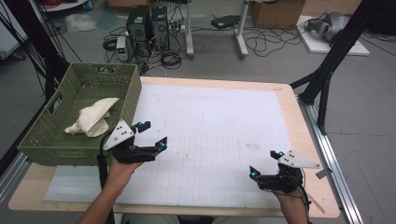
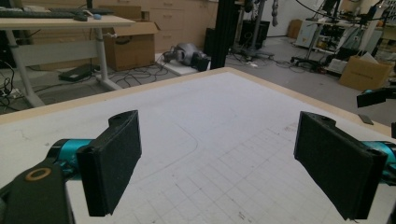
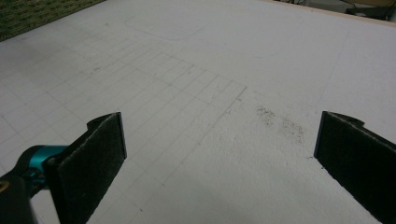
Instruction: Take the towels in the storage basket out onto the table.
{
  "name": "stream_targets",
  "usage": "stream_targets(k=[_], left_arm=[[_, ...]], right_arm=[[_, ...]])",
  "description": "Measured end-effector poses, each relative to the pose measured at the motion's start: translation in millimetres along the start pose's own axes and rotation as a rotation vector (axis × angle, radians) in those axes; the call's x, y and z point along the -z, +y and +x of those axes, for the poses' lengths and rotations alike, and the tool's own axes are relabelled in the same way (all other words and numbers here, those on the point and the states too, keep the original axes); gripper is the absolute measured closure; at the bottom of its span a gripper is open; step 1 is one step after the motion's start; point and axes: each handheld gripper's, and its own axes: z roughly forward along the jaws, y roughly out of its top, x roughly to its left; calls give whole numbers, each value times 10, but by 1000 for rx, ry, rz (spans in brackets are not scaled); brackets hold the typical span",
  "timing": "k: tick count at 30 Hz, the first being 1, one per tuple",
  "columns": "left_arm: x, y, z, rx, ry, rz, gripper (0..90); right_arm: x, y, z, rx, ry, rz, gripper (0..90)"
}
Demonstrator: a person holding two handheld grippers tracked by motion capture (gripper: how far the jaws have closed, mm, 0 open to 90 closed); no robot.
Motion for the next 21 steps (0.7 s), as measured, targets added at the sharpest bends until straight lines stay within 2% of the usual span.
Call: stream_targets(k=[5, 10, 13, 15, 21], left_arm=[[96, 147, 84, -1, -9, -10, 154], [181, 315, 193, -11, 13, -27, 154], [206, 393, 261, -19, 18, -18, 154], [234, 443, 324, -4, 4, -25, 154], [346, 549, 538, -10, 55, -20, 166]], right_arm=[[-3, 2, 30, 4, 4, 4, 18], [-10, 3, 33, -6, 6, 5, 18], [-21, 7, 35, -12, 9, 9, 18], [-14, 12, 37, -8, 7, 5, 18], [-12, 0, 26, -6, 9, 7, 18]])
